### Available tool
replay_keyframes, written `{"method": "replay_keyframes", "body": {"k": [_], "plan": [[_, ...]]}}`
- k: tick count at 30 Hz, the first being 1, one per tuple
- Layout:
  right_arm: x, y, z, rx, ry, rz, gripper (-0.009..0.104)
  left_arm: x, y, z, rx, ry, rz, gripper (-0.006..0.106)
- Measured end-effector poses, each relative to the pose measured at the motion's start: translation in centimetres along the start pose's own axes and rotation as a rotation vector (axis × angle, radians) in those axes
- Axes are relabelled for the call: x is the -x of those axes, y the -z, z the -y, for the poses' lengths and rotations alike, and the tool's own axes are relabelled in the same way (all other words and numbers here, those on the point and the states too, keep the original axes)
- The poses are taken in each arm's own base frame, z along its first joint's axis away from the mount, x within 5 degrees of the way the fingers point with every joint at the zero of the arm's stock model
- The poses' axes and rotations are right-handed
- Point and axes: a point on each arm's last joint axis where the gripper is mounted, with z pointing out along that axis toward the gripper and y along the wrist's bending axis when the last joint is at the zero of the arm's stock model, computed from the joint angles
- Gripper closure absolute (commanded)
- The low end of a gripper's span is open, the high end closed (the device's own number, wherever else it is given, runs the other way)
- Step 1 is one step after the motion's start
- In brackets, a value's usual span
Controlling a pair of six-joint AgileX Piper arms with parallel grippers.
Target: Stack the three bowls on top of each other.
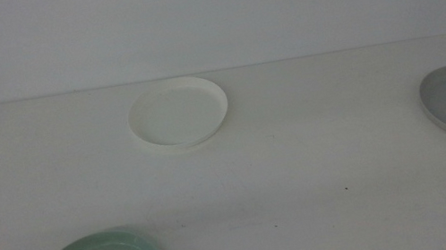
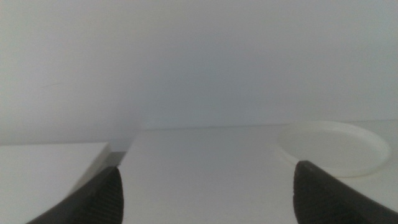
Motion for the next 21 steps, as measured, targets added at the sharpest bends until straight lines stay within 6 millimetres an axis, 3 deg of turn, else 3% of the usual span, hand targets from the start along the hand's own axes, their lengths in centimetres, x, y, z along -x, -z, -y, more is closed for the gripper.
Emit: {"method": "replay_keyframes", "body": {"k": [3, 6, 16, 21], "plan": [[0.0, 0.0, 0.0, 0.000, 0.000, 0.000, 0.004, 0.2, 0.0, -0.2, 0.032, 0.002, -0.016, 0.007], [0.0, 0.0, 0.0, 0.000, 0.000, 0.000, 0.004, 1.8, -0.1, -0.2, 0.031, 0.003, -0.090, 0.007], [0.0, 0.0, 0.0, 0.000, 0.000, 0.000, 0.004, 12.1, -3.1, -0.2, -0.020, 0.032, -0.660, 0.007], [0.0, 0.0, 0.0, 0.000, 0.000, 0.000, 0.004, 13.1, -5.0, -0.2, -0.035, 0.035, -0.892, 0.007]]}}
